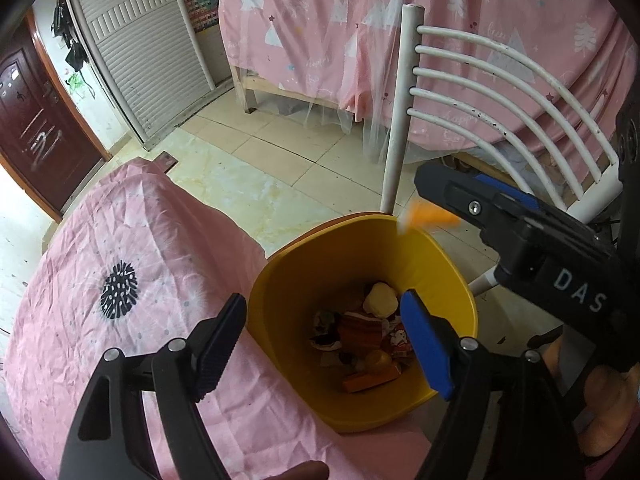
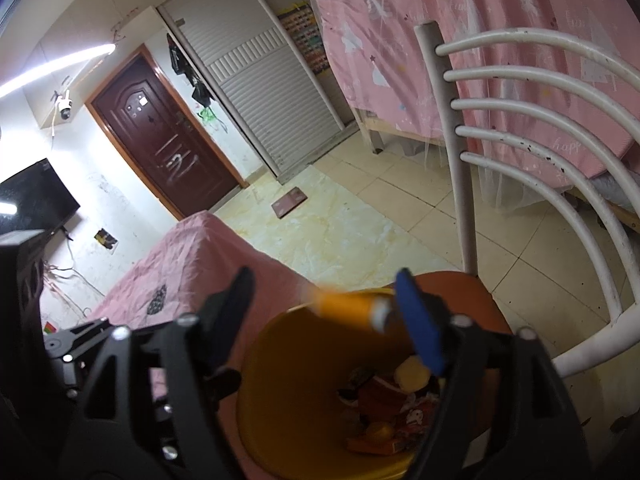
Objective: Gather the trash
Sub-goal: 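Open both grippers to drop the items into the yellow bin, then move both grippers back over the empty bed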
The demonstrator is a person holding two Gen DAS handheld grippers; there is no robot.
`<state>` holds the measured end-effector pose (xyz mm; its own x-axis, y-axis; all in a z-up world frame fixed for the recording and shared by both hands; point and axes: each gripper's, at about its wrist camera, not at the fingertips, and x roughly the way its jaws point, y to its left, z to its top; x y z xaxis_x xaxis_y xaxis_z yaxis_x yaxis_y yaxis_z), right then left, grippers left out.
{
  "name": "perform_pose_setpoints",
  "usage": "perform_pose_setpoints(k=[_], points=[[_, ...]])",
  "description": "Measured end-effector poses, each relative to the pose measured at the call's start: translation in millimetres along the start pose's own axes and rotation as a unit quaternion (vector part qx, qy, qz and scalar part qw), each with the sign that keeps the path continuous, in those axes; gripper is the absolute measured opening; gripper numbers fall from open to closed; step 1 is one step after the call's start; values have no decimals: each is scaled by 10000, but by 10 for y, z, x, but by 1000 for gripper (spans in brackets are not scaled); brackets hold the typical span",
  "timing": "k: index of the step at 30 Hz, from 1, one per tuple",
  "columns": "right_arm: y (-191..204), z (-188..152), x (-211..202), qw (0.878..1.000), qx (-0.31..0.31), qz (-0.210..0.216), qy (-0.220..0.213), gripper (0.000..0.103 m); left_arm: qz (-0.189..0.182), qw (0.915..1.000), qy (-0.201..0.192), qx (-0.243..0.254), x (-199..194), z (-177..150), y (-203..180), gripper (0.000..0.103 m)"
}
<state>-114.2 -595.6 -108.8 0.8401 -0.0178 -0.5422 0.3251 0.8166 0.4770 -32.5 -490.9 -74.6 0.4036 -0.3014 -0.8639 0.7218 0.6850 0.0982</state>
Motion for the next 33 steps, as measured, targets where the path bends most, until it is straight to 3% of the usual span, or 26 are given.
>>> perform_pose_setpoints(k=[12,17,27,33], points=[[196,11,-32,9999,-165,-5,-16,73,-21,9997,-194,-135,-262,-91,176,72],[307,34,-55,9996,-271,-33,-22,82,-34,9991,-349,-243,-432,-148,292,72],[890,32,-49,9969,-785,94,-2,89,81,9953,-715,-649,-812,-410,777,73],[1344,-21,34,9934,-1121,228,69,92,320,9902,-945,-982,-998,-604,1185,79]])
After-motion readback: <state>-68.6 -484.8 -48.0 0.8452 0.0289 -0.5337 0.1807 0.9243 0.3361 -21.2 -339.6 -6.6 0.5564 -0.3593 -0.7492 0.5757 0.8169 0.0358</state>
